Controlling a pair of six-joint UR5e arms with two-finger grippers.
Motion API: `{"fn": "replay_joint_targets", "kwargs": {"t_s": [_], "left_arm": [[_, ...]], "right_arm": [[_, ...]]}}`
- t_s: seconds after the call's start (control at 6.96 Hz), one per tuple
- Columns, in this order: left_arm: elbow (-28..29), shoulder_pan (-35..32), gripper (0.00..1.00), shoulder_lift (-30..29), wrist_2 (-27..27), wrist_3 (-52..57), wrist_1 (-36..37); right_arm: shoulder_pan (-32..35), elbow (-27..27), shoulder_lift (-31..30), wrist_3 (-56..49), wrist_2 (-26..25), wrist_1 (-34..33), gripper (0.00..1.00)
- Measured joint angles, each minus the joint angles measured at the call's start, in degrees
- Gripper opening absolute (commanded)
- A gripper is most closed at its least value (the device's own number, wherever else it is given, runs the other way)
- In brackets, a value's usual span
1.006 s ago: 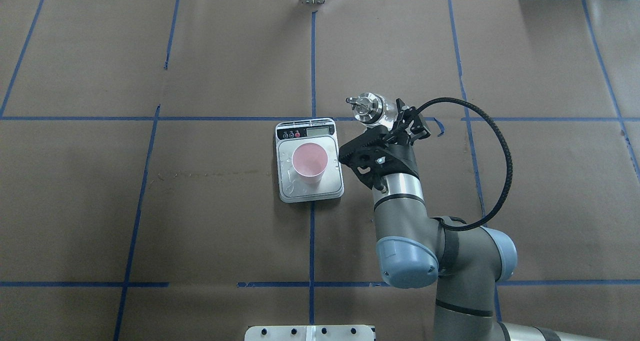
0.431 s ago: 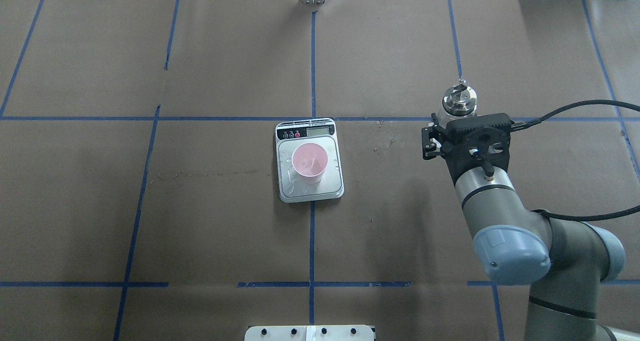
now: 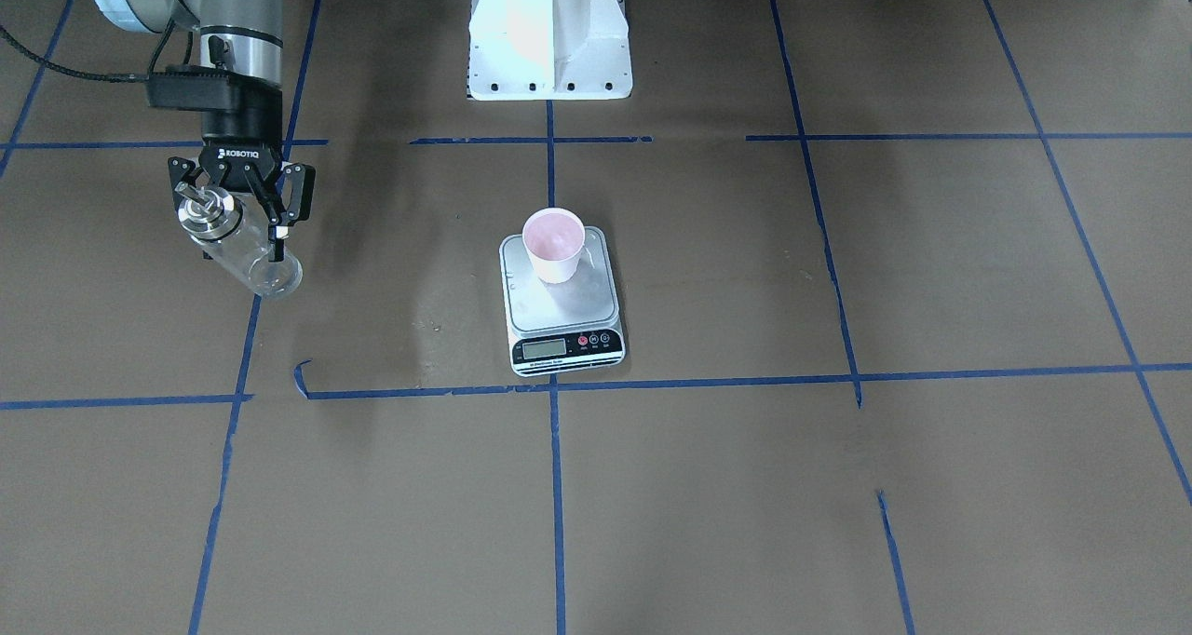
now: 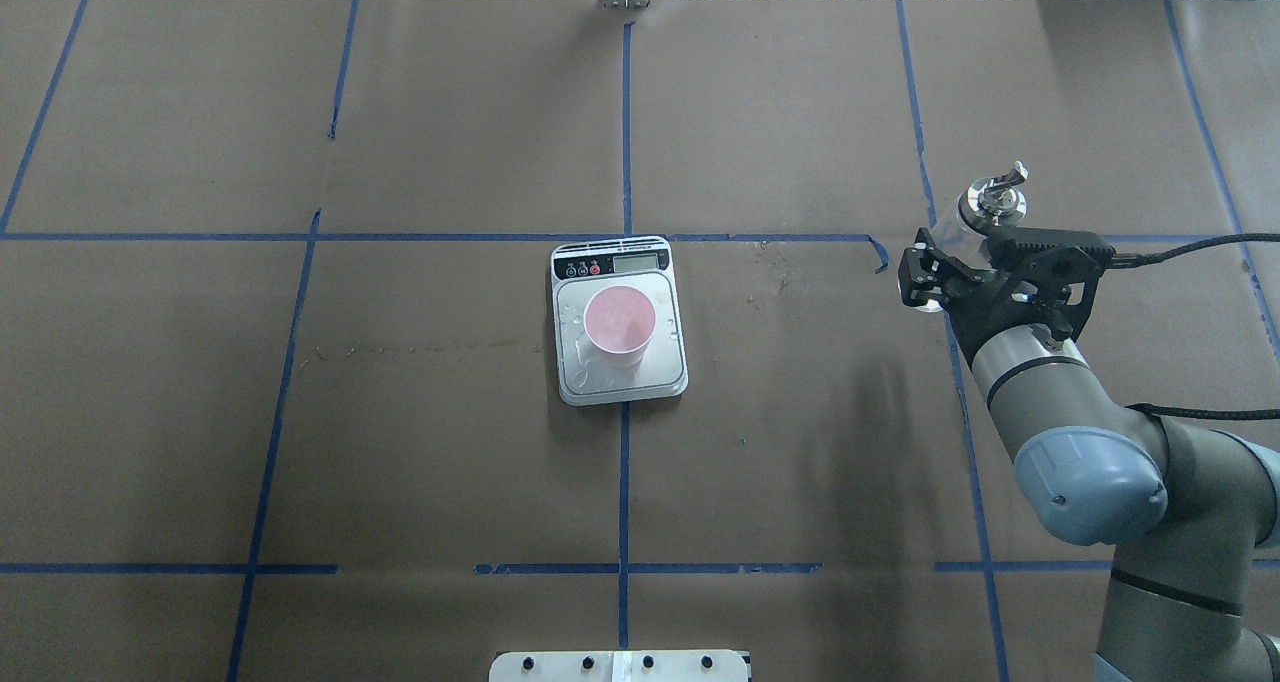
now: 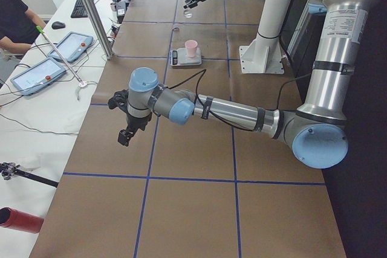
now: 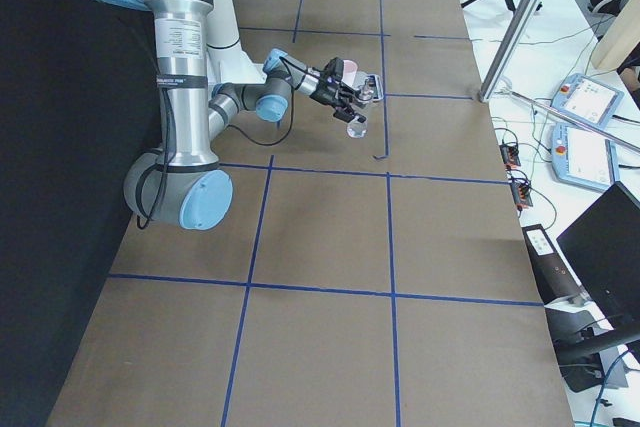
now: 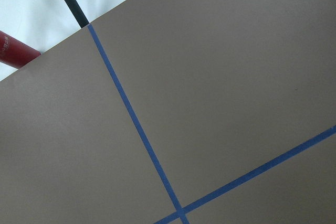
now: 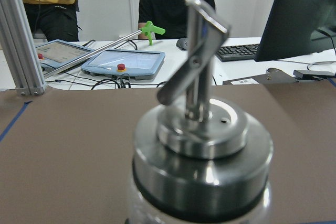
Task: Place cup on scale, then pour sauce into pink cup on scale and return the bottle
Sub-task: 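Tilt the bottle upright and carry it back with the right gripper, then lower the sauce bottle to its spot and open the right gripper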
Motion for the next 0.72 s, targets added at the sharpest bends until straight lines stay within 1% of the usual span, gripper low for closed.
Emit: {"fn": "replay_joint_targets", "kwargs": {"t_s": [0.29, 0.57, 0.72], "left_arm": [[-0.4, 0.0, 1.0, 0.0, 0.1, 0.0, 0.0], [-0.5, 0.0, 1.0, -0.1, 0.1, 0.0, -0.1], [-0.5, 0.0, 1.0, -0.1, 0.1, 0.0, -0.1]], "right_arm": [[0.2, -4.3, -1.1, 2.9, -0.2, 2.3, 0.0], [0.1, -8.0, -1.6, 3.8, -1.9, 3.0, 0.0], [0.0, -9.3, -1.7, 4.1, -2.3, 4.9, 0.0]]}}
